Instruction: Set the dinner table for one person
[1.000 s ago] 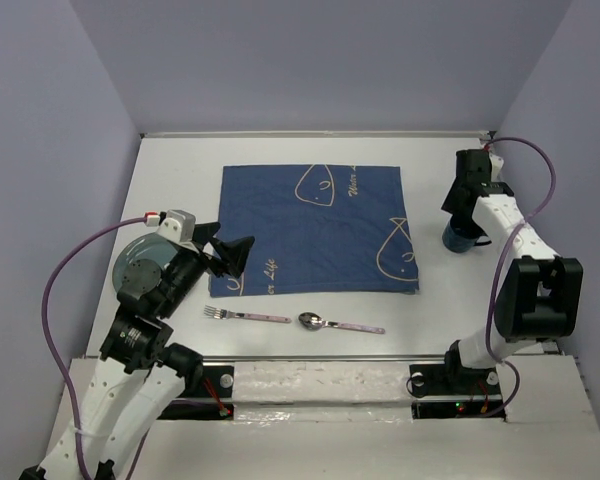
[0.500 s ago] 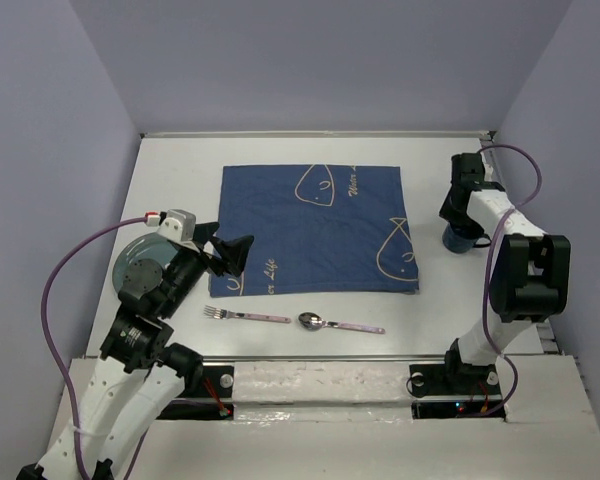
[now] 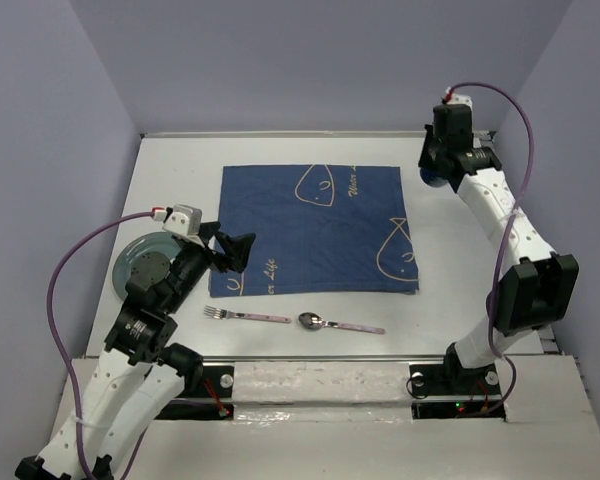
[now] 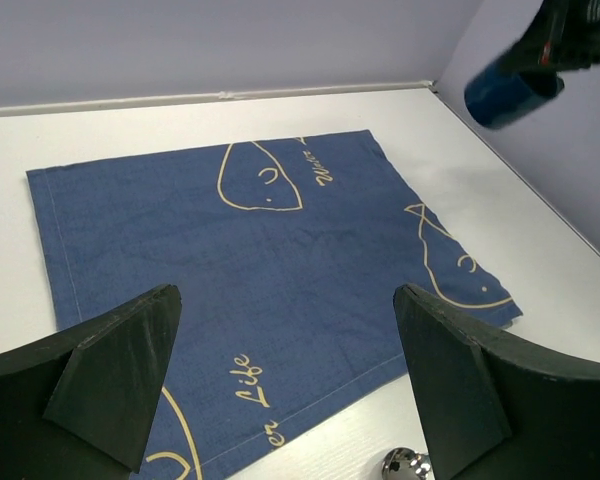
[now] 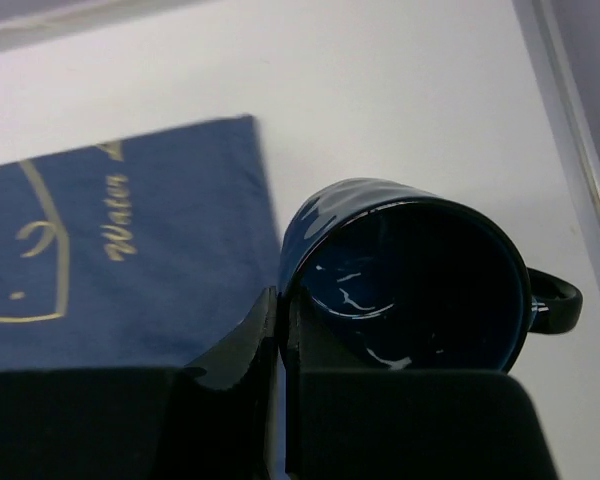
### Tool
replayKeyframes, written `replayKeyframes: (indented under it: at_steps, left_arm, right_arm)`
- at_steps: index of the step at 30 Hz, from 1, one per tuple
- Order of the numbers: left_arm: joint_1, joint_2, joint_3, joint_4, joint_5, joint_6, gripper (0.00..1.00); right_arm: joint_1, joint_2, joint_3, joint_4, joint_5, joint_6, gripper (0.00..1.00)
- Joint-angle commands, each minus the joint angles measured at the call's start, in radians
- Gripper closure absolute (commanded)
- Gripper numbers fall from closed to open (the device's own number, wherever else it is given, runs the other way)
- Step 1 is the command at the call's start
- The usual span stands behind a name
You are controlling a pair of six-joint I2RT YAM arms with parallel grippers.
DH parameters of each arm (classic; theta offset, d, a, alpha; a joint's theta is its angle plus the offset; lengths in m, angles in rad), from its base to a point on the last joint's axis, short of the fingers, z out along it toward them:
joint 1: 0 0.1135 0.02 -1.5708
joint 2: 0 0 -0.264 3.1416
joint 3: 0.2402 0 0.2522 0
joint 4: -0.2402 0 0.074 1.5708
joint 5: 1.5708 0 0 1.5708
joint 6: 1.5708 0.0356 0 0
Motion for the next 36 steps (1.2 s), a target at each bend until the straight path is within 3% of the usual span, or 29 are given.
replayKeyframes:
  at_steps: [1,6,12,20,36]
  left_arm:
    - [-0.004,0.008,0.014,0.025,-0.027,0.019,0.01]
    - [-0.001,0.022,0.014,0.024,-0.032,0.02,0.01]
    - [0.007,0.033,0.014,0.024,-0.041,0.019,0.01]
    - [0.013,0.04,0.014,0.024,-0.04,0.02,0.01]
    - [0.021,0.045,0.014,0.025,-0.038,0.019,0.01]
  right_arm:
    - [0.08,0.09,0.2,0.05,-0.07,-0.09,1.0]
    - [0.132,0.283,0.433,0.007,-0.13,-0.117,1.0]
    - [0.169,0.44,0.588,-0.066,-0.173,-0.136,1.0]
    - [0.227,0.578,0.662,-0.134,-0.161,-0.16,1.0]
    - [0.238,0.661,0.674,-0.14,-0.098,-0.18,1.0]
